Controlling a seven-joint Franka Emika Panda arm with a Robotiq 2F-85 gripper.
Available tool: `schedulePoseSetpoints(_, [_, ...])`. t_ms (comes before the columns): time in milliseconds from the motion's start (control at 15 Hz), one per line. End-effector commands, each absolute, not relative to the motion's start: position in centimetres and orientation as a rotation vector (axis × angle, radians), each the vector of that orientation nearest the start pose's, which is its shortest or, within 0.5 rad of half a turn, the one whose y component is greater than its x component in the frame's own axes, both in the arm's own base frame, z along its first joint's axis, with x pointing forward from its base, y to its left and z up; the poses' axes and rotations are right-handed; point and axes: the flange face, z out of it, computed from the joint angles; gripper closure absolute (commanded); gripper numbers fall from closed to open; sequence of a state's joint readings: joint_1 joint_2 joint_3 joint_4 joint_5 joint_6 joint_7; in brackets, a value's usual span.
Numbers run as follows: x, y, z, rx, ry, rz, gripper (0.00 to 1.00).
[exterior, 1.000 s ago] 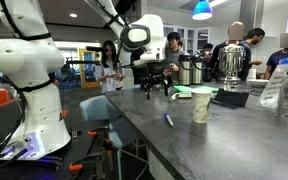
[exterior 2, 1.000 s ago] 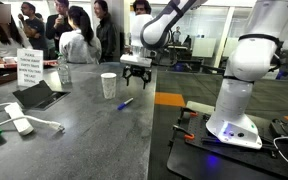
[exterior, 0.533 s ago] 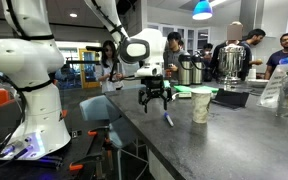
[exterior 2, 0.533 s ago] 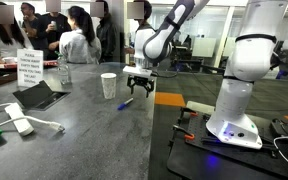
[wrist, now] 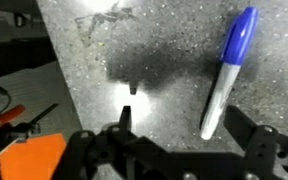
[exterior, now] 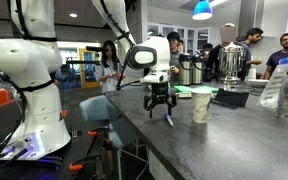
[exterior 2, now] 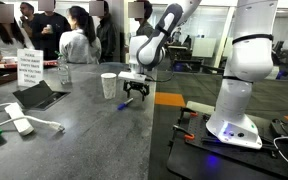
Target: Put the blue sharpie in the cup
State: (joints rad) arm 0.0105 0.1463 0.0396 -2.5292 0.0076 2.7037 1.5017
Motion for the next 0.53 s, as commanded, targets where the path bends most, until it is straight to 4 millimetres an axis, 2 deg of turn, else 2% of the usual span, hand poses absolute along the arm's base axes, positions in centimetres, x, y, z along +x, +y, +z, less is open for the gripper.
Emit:
schedulePoseSetpoints(0, [48.2,2.3,21.8,-2.274,2.117,-0.034,0.0])
schedulePoseSetpoints(333, [49.7,1.7,20.7,-2.269,2.131,-0.024,0.0])
schedulePoseSetpoints(400, [50.0,1.6,20.3,-2.271,2.136,-0.018,0.01])
schedulePoseSetpoints(467, [50.1,1.5,20.1,-2.271,2.136,-0.017,0.08])
